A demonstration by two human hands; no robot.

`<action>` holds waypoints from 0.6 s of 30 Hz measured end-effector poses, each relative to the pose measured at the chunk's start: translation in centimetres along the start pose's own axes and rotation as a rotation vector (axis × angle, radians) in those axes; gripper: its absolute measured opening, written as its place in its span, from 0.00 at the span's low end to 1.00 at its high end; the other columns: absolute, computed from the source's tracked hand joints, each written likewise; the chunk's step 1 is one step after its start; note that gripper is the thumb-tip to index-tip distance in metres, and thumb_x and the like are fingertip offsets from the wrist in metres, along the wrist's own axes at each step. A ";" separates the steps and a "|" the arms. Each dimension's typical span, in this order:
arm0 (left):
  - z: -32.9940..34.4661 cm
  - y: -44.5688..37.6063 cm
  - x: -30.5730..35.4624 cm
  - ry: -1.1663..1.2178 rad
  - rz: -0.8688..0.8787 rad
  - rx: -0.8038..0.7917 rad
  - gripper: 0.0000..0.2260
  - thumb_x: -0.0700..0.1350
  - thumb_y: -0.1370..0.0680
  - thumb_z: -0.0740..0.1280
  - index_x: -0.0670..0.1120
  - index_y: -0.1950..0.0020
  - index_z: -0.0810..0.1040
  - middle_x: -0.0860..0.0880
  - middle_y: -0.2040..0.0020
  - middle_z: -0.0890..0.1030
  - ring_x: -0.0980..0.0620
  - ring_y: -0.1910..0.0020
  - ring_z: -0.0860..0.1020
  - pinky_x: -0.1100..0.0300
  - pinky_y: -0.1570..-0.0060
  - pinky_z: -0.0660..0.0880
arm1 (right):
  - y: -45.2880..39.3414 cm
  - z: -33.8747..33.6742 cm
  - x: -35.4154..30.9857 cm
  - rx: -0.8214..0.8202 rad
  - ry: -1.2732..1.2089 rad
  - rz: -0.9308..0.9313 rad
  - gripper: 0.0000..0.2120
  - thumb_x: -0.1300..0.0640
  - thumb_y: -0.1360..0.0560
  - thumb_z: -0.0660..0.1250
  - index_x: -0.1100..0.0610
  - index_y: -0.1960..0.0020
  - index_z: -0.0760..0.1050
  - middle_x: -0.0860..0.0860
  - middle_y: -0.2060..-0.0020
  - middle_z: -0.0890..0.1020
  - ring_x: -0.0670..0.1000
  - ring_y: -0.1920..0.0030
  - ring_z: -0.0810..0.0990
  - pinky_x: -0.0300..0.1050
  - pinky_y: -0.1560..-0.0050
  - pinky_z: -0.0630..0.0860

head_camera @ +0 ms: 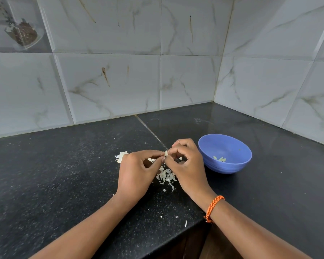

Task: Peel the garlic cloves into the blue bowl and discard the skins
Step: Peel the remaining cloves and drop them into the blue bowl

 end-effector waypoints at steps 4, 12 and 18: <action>-0.3 -0.3 -0.4 0.124 -0.082 0.012 0.03 0.45 0.21 0.79 0.51 0.48 0.90 0.57 0.57 0.89 0.53 0.64 0.88 0.42 0.57 0.86 | 0.2 0.1 -0.3 -0.051 0.129 -0.090 0.02 0.61 0.22 0.77 0.55 0.51 0.86 0.47 0.46 0.75 0.47 0.50 0.81 0.39 0.54 0.80; -0.6 -0.5 -0.8 0.023 -0.060 0.076 0.03 0.48 0.20 0.78 0.56 0.52 0.88 0.56 0.63 0.87 0.53 0.67 0.86 0.44 0.58 0.84 | 0.6 0.5 -0.7 -0.069 0.346 -0.115 0.10 0.56 0.14 0.62 0.51 0.44 0.83 0.41 0.43 0.72 0.45 0.48 0.79 0.49 0.55 0.79; -0.6 -0.3 -0.4 -0.144 -0.003 0.037 0.02 0.51 0.20 0.77 0.59 0.51 0.87 0.65 0.62 0.85 0.58 0.67 0.84 0.48 0.61 0.83 | 0.3 0.0 -1.2 -0.097 0.108 -0.106 0.08 0.60 0.18 0.72 0.50 0.43 0.85 0.46 0.43 0.75 0.49 0.47 0.82 0.37 0.60 0.78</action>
Point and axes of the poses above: each hand's wrist, its own y-axis away from the middle knuckle, its own z-axis out of the palm, x = y × z, the point moved 2 cm from there along -y, towards the middle knuckle
